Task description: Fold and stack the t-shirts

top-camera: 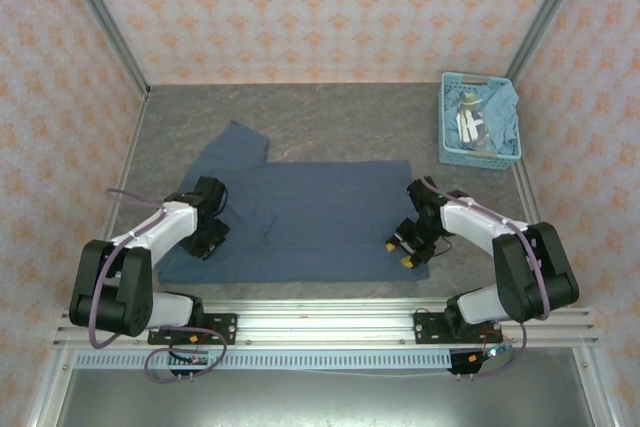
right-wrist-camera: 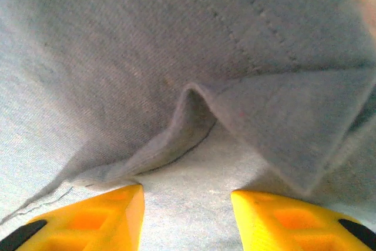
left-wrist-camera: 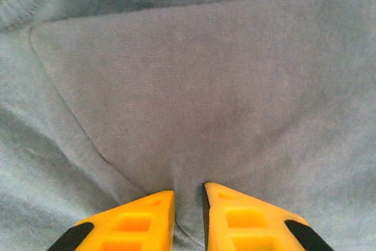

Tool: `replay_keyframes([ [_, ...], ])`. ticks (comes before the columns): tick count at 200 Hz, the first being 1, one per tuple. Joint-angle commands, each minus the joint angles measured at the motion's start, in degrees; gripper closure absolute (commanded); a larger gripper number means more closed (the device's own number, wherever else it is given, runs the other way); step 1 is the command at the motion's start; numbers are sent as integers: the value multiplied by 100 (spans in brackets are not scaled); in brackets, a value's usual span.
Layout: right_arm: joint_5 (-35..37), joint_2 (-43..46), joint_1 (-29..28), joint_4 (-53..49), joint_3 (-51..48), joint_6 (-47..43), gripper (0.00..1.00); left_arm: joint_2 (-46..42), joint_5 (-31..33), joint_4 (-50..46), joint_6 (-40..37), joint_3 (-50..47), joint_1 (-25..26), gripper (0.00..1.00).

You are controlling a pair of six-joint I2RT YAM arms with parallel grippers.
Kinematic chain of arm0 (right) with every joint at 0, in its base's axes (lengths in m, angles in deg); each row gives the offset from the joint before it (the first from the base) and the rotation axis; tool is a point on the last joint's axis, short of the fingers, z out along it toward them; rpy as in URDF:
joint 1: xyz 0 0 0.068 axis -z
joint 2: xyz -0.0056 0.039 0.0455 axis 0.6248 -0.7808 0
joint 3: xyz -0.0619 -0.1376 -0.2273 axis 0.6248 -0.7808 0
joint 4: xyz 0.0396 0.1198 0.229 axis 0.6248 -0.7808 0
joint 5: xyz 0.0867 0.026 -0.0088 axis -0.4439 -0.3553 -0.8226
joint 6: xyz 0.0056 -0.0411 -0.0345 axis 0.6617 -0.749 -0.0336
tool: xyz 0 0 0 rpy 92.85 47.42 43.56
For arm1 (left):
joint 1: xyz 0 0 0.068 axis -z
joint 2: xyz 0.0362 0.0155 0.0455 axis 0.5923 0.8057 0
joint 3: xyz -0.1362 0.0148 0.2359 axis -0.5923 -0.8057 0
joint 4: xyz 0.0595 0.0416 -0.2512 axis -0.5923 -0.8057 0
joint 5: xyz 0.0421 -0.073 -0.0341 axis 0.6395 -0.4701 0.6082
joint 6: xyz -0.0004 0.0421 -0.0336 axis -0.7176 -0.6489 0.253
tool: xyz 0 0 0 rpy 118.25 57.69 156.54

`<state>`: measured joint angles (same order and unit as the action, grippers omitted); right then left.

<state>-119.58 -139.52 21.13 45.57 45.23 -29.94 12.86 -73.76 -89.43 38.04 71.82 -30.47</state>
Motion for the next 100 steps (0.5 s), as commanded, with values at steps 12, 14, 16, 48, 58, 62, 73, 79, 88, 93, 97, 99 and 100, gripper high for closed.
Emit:
replay_keyframes([
  [12, 952, 537, -38, -674, 413, -78, 44, -168, 428, -560, -186, 1017, -66, 67],
  [14, 979, 567, -39, -644, 480, -108, 44, -131, 428, -547, -217, 1126, -71, 66],
  [16, 991, 579, -39, -629, 495, -124, 43, -95, 428, -530, -256, 1228, -72, 66],
  [48, 1389, 205, -10, -218, 1715, -958, 38, 1488, 419, -614, -889, 3471, -74, 59],
  [58, 1393, -100, 54, -45, 2095, -1195, 38, 2094, 418, -647, -1081, 4220, -68, 57],
  [62, 1357, -183, 80, 21, 2188, -1247, 38, 2319, 438, -659, -1136, 4498, -70, 57],
  [73, 1268, -482, 176, 233, 2528, -1382, 38, 2938, 517, -733, -1269, 5267, -83, 56],
  [79, 1259, -675, 237, 300, 2767, -1438, 38, 3252, 565, -797, -1356, 5724, -97, 55],
  [88, 1226, -922, 316, 342, 3068, -1528, 38, 3808, 693, -892, -1493, 6375, -120, 55],
  [93, 1227, -1088, 352, 331, 3240, -1566, 38, 4088, 775, -950, -1540, 6714, -135, 55],
  [97, 1232, -1192, 383, 314, 3385, -1593, 38, 4284, 819, -970, -1583, 6965, -148, 54],
  [99, 1236, -1254, 401, 300, 3451, -1609, 38, 4368, 836, -981, -1606, 7098, -157, 54],
  [100, 1238, -1280, 409, 296, 3488, -1613, 38, 4413, 839, -978, -1617, 7155, -160, 54],
])
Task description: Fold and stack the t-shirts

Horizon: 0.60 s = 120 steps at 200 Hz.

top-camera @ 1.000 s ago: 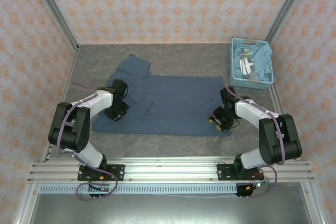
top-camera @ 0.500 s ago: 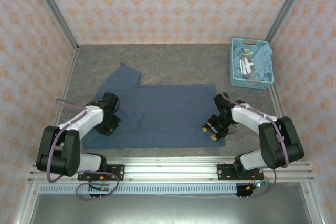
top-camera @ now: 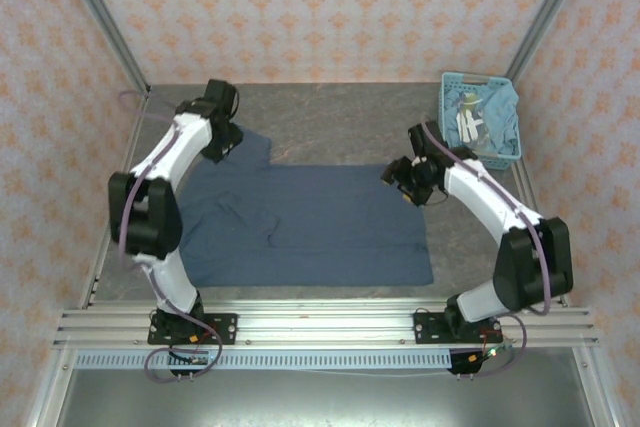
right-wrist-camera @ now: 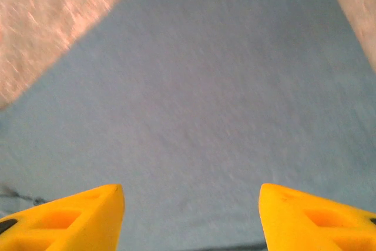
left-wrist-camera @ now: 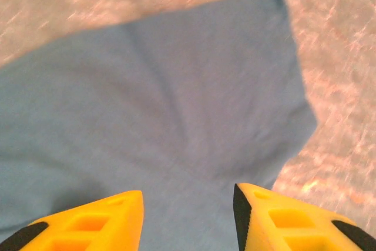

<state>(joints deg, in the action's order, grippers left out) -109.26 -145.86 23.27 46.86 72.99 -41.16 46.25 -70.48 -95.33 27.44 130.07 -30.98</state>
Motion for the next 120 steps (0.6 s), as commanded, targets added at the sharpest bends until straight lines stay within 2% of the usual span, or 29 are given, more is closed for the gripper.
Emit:
replay_keyframes([
  [1, 207, -647, 195, 167, 712, -492, 38, 1135, 525, -387, -567, 1381, -111, 54],
  [33, 63, -1281, 357, 101, 1438, -583, 40, 2435, 794, -337, -711, 2960, -217, 54],
  [71, 9, -1569, 407, 43, 1690, -591, 40, 3737, 1174, -554, -1079, 4713, -231, 53],
  [96, -52, -1620, 427, 86, 1682, -553, 40, 4085, 1311, -362, -1208, 4956, -244, 51],
  [120, -6, -1675, 437, 51, 1688, -556, 40, 4311, 1170, -469, -1102, 5018, -244, 51],
])
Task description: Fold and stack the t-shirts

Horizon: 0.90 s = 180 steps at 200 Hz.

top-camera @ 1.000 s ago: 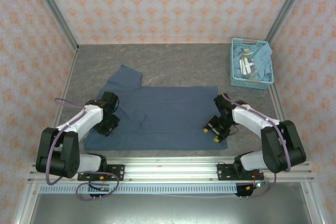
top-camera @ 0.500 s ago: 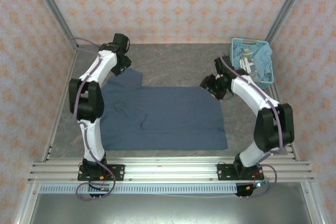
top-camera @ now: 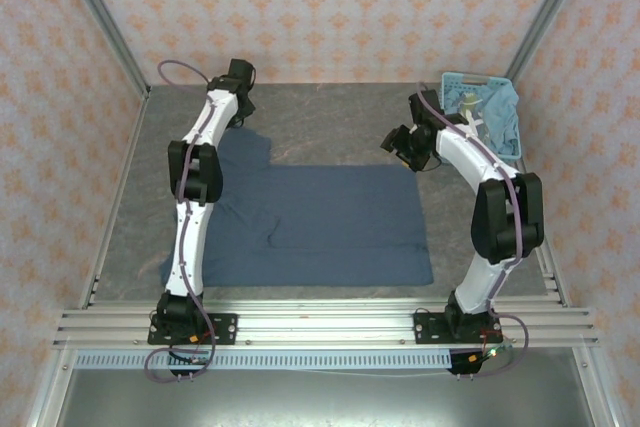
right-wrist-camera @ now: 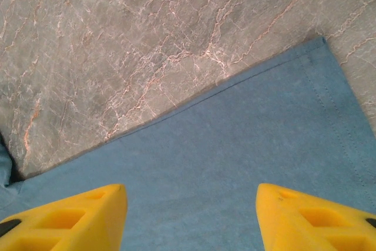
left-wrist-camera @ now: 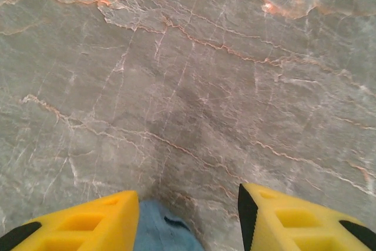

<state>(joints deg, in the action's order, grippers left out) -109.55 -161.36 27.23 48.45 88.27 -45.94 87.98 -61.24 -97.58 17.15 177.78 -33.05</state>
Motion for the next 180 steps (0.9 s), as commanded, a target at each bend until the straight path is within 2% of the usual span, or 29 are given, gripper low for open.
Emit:
replay_keyframes([
  [1, 24, -126, 39, -110, 161, -78, 40, 146, 242, -259, -65, 250, -37, 51],
  [37, 46, -247, 90, -59, 185, -22, 40, 342, 198, -960, 213, 280, -25, 52],
  [54, 38, -365, 95, -39, 254, 24, 41, 431, 74, -1082, 266, 280, -19, 55],
  [89, 295, -502, 99, -112, 368, 120, 42, 624, -322, -1299, 307, 426, 40, 80],
  [116, 1062, -705, 104, -567, 594, 255, 42, 391, -204, -1370, 350, 254, 95, 100],
  [134, 1684, -911, 98, -743, 728, 398, 42, -41, -95, -1198, 430, -75, 95, 100],
  [180, 2230, -1582, 98, -814, 1208, 596, 44, -934, -250, -894, 417, -569, 95, 100],
])
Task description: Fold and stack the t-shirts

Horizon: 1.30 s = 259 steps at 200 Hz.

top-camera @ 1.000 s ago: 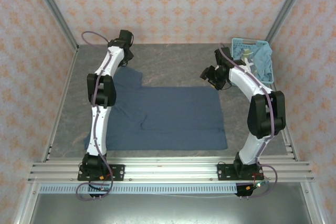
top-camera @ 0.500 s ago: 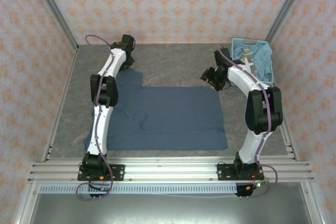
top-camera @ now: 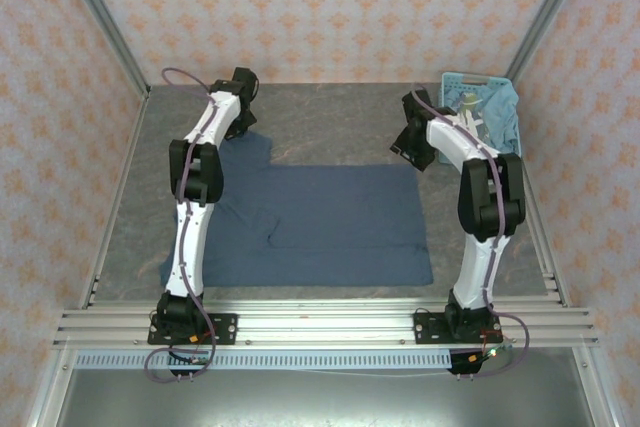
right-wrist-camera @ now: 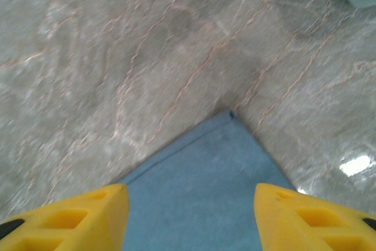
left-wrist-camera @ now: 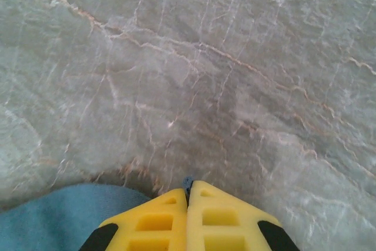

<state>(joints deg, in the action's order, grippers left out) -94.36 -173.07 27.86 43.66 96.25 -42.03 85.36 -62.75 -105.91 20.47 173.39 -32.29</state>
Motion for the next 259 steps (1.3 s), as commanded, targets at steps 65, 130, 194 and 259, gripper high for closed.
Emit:
replay_keyframes([
  [65, 883, -1203, 36, -774, 1025, 256, 53, -1289, -458, 197, 7, -871, 19, 100],
  [130, 756, -1239, 39, -710, 705, 501, 71, -1688, -598, 137, -136, -1112, 19, 100],
  [194, 1085, -936, 51, -827, 756, 327, 100, -1995, -958, 279, -156, -1202, -72, 100],
  [259, 1006, -1187, 313, -986, 1485, 37, 100, -1358, -1368, 419, -321, 42, -192, 100],
])
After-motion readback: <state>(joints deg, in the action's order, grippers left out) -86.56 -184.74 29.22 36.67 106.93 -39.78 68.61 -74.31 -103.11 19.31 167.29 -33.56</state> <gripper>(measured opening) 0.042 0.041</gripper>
